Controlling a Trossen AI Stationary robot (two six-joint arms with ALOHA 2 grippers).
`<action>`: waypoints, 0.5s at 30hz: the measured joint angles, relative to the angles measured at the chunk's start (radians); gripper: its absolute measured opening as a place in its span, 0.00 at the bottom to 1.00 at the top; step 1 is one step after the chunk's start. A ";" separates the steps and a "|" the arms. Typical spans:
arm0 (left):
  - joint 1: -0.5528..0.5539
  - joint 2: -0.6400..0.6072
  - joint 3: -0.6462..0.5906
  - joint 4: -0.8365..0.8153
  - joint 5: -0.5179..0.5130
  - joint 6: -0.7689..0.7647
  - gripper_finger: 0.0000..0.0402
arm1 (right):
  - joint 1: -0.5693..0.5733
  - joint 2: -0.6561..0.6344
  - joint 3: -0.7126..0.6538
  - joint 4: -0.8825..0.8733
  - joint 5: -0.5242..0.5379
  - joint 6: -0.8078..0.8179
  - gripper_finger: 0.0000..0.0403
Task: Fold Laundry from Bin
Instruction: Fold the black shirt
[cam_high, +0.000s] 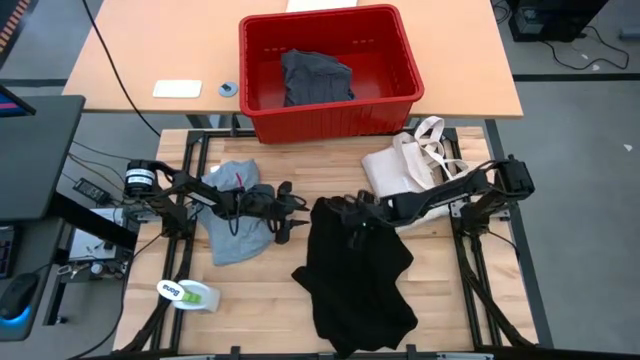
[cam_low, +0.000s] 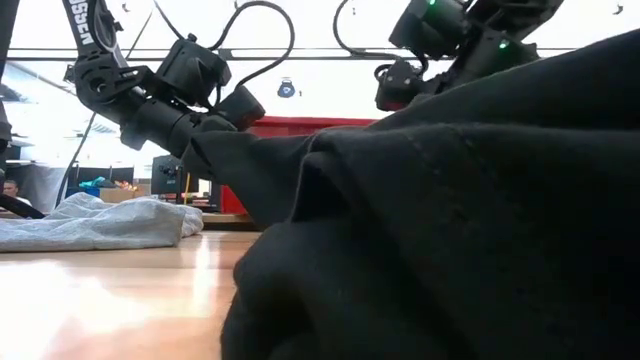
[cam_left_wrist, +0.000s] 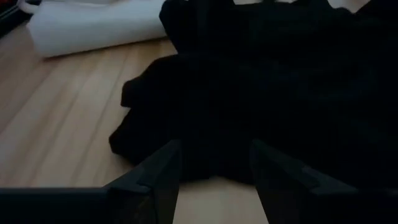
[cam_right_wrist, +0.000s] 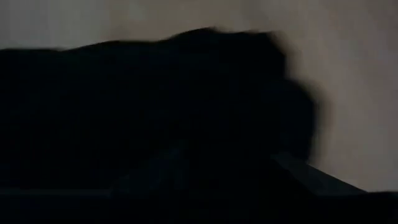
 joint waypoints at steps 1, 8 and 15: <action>0.000 0.000 0.000 -0.001 0.000 0.000 0.47 | 0.013 0.008 0.001 0.005 -0.022 0.009 0.49; 0.001 0.000 0.000 0.061 0.001 0.016 0.47 | 0.070 0.126 0.001 0.056 0.047 0.036 0.48; 0.002 0.000 0.000 0.058 -0.006 -0.020 0.47 | 0.011 0.260 0.002 0.380 0.016 -0.118 0.47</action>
